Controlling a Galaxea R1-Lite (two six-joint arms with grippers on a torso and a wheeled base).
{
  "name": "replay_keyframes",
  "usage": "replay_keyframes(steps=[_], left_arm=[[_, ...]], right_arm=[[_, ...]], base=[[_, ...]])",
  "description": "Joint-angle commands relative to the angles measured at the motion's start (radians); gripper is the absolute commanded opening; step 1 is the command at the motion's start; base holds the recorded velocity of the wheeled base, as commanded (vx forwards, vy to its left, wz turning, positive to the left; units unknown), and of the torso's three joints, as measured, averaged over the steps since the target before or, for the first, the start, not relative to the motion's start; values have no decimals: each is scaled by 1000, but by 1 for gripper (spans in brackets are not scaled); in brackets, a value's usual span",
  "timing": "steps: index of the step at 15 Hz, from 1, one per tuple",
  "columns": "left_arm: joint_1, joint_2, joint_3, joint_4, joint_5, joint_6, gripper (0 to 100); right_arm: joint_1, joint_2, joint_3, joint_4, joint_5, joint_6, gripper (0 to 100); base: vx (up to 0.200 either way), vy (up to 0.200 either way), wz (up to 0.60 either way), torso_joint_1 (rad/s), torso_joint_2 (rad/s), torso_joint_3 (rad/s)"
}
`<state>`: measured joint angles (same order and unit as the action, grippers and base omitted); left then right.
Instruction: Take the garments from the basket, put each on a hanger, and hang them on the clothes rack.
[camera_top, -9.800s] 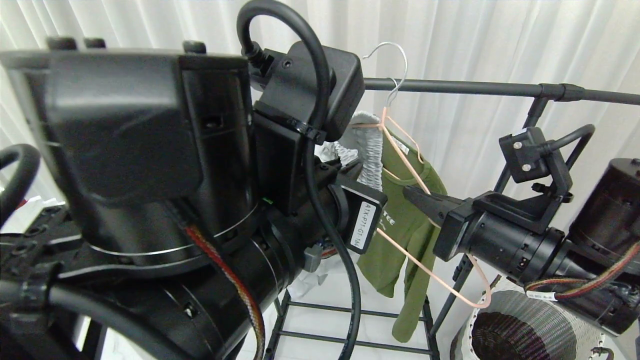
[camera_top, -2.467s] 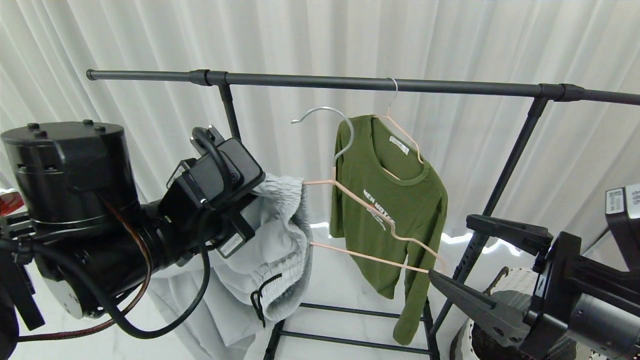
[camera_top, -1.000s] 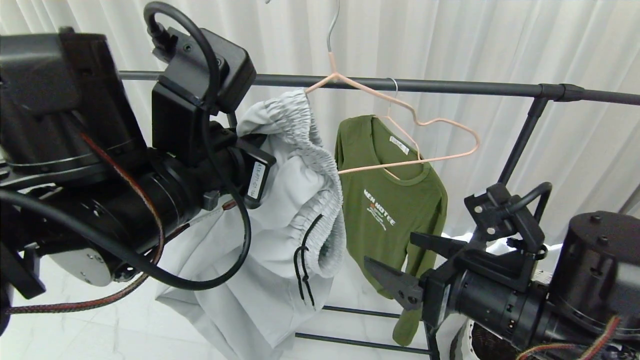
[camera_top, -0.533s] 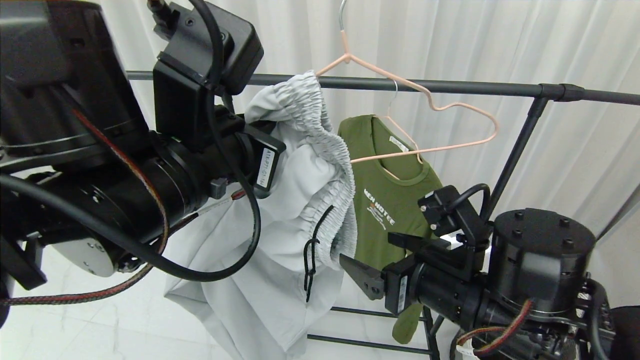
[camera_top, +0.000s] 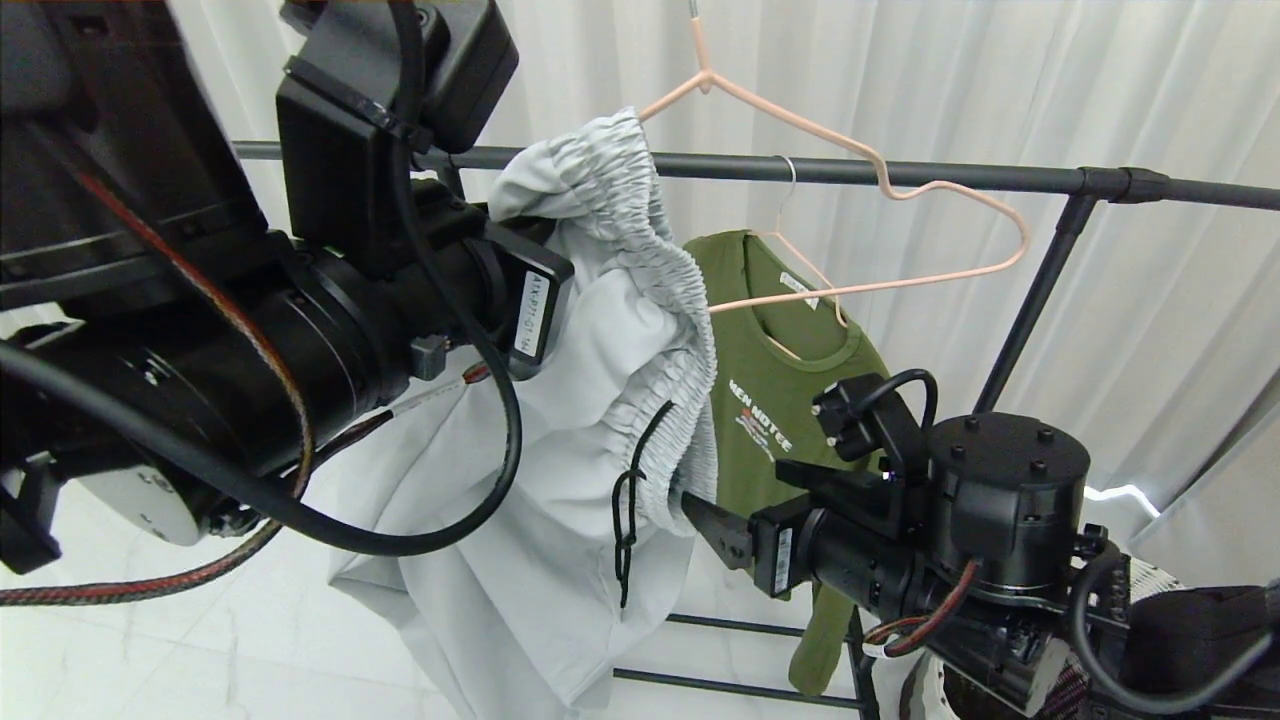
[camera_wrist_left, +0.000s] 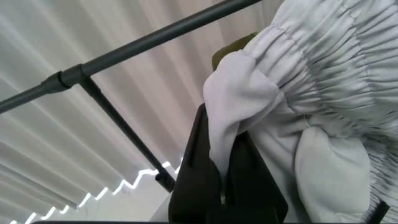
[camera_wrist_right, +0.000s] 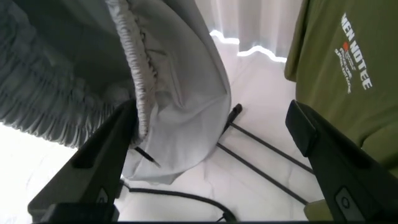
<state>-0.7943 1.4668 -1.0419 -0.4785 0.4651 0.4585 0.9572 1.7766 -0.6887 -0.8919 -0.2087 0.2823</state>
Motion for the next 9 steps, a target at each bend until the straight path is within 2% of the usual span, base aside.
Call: replay_keyframes(steps=[1,5,6,9], left_arm=[[-2,1,-3,0,0,0,0],[0,1,-3,0,0,0,0],[0,0,-1,0,0,0,0],[7,1,8,0,4,5,0]], right_arm=[[0,3,3,-1,0,0,100],[-6,3,6,-1,-1,0,100],[-8,1,6,-1,-12,0,0],[-32,1,6,-1,-54,0,0]], base=[[0,0,0,0,0,0],[0,0,0,0,0,0],[0,0,0,0,0,0],[0,0,0,0,0,0]])
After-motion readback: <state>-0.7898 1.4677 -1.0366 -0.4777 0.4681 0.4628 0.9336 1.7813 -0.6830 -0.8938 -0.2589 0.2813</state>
